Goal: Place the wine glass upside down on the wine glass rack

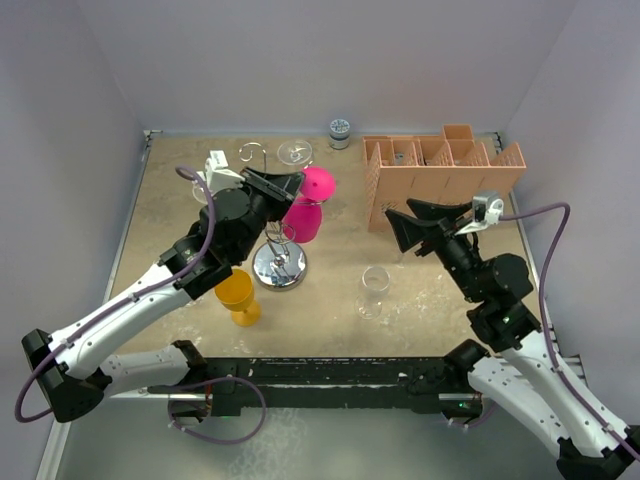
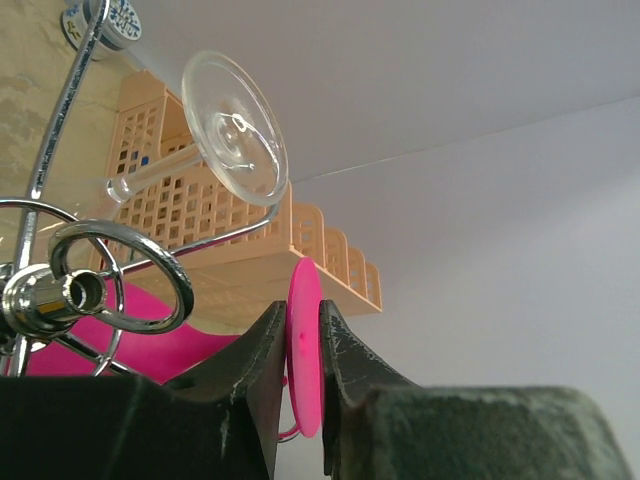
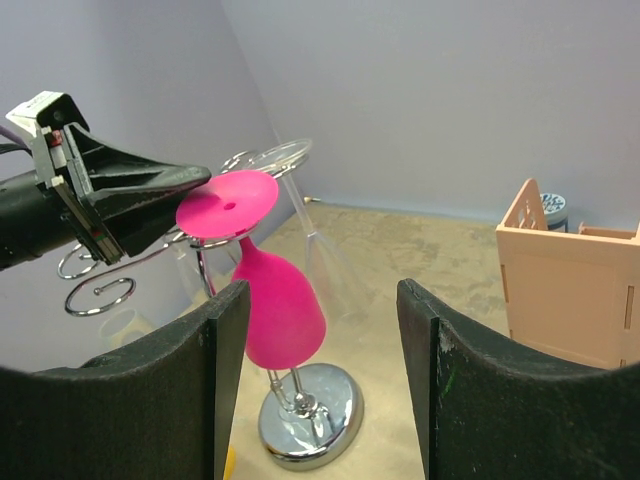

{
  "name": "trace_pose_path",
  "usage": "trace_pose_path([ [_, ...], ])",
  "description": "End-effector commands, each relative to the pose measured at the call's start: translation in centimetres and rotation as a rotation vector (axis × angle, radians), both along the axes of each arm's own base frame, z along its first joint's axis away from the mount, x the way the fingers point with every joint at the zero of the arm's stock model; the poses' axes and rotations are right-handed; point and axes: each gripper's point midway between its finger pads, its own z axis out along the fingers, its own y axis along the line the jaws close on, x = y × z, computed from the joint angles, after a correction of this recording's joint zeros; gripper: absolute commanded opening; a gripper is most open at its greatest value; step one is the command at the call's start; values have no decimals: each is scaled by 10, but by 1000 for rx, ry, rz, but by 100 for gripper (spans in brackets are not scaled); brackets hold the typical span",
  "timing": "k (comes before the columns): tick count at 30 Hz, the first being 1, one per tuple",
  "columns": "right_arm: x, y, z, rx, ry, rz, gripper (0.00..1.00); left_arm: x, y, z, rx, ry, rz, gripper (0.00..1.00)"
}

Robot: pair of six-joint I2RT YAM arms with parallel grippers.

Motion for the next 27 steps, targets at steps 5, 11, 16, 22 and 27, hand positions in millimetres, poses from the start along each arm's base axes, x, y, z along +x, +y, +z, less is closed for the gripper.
trace_pose_path([
  [5,-3,-5,19,58,-12,-10,62,-4,20,13,38,-33,51,17],
  [11,11,1,1,22,176,-29,62,-11,30,12,67,-30,56,17],
  [16,13,13,-11,-40,277,14,62,-17,42,17,84,-41,77,18],
  [22,12,15,-16,-163,329,29,62,-32,36,36,109,-123,-21,21],
  [27,-1,18,-41,-259,397,90,61,-49,31,51,271,-229,-138,26],
])
